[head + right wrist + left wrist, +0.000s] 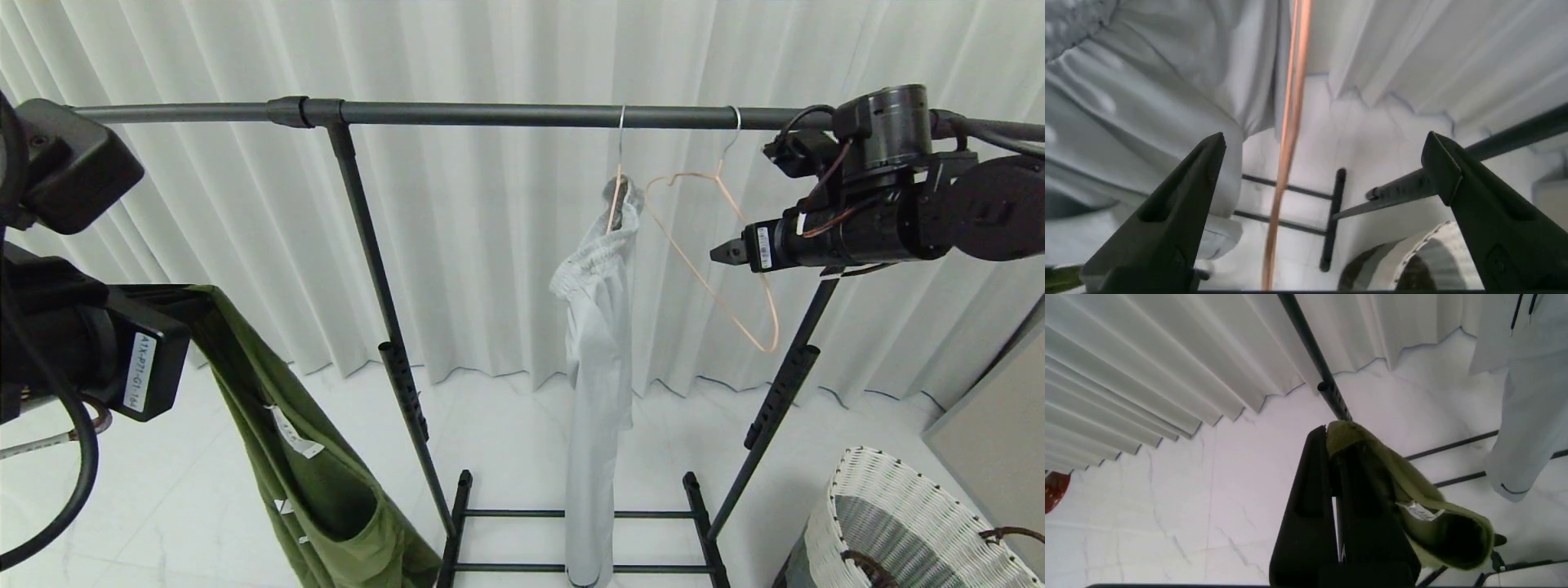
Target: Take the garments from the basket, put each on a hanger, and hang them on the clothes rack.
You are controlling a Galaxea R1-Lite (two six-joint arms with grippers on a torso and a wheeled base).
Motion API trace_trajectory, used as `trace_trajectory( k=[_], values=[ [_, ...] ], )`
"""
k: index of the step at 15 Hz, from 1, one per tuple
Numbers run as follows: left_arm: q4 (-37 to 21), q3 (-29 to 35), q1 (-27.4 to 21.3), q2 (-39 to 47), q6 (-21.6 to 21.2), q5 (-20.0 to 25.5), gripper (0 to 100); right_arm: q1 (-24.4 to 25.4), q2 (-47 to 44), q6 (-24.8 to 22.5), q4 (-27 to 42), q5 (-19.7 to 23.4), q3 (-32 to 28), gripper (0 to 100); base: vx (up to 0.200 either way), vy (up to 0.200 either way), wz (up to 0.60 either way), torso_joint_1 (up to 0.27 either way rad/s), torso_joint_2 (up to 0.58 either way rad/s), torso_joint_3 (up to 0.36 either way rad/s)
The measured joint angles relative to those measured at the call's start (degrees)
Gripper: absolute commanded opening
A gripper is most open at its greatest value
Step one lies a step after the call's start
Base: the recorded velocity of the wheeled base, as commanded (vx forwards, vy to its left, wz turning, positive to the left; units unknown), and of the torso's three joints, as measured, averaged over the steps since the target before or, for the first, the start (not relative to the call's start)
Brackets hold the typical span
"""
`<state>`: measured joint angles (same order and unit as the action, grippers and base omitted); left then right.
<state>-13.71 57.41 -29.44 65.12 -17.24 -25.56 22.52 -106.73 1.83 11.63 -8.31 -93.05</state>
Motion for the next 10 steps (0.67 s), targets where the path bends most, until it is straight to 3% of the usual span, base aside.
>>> trace_trajectory(
  k=[4,5,10],
  values=[
    [0.0,-0.1,0.0,0.0,0.0,0.0,0,1.1,-3.4,3.9,4.3,-0.4,-5.2,100,0.0,0.0,0.0,0.0,0.0,0.0],
    [0.0,-0.1,0.0,0.0,0.0,0.0,0,1.3,-3.7,4.3,4.4,-0.5,-5.6,0,0.0,0.0,0.0,0.0,0.0,0.0],
    [0.0,0.0,0.0,-0.2,0.0,-0.1,0,2.0,-4.4,5.3,4.9,-1.5,-6.1,0,0.0,0.0,0.0,0.0,0.0,0.0]
  ],
)
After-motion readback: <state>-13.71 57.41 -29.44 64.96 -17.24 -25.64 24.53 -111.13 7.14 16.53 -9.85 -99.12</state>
